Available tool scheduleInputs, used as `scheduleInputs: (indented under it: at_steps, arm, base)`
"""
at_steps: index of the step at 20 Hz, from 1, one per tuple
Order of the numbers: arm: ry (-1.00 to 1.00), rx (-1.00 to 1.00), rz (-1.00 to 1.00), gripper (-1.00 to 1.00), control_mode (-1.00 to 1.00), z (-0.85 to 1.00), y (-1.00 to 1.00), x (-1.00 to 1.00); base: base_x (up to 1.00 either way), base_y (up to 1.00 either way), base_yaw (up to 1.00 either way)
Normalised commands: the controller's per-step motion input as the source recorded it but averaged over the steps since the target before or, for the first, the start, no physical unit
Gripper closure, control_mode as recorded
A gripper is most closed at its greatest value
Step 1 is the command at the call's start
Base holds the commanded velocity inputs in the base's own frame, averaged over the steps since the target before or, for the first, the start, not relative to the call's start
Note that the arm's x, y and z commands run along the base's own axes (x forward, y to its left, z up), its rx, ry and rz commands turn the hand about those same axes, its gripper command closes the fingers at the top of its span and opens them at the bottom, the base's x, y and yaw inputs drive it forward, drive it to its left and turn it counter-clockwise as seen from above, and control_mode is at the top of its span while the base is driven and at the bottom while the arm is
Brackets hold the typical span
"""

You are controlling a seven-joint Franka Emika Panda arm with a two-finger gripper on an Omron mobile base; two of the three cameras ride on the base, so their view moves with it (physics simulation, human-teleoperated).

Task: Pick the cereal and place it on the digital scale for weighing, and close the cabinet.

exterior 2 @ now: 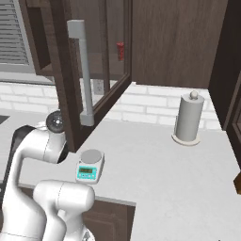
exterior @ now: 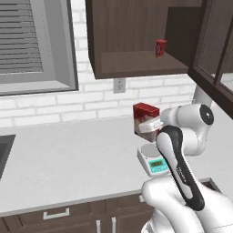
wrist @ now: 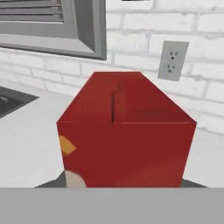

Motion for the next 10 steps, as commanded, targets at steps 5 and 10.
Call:
scheduleInputs:
  at_steps: [5, 10]
  arm:
    - [0.00, 0.00, 0.18, 1.00, -1.00, -0.61, 0.00, 0.75]
    - [0.00, 0.00, 0.28, 1.00, -1.00, -0.41, 0.00, 0.52]
  base:
    - [0.00, 0.00, 0.00]
    - [0.00, 0.00, 0.00]
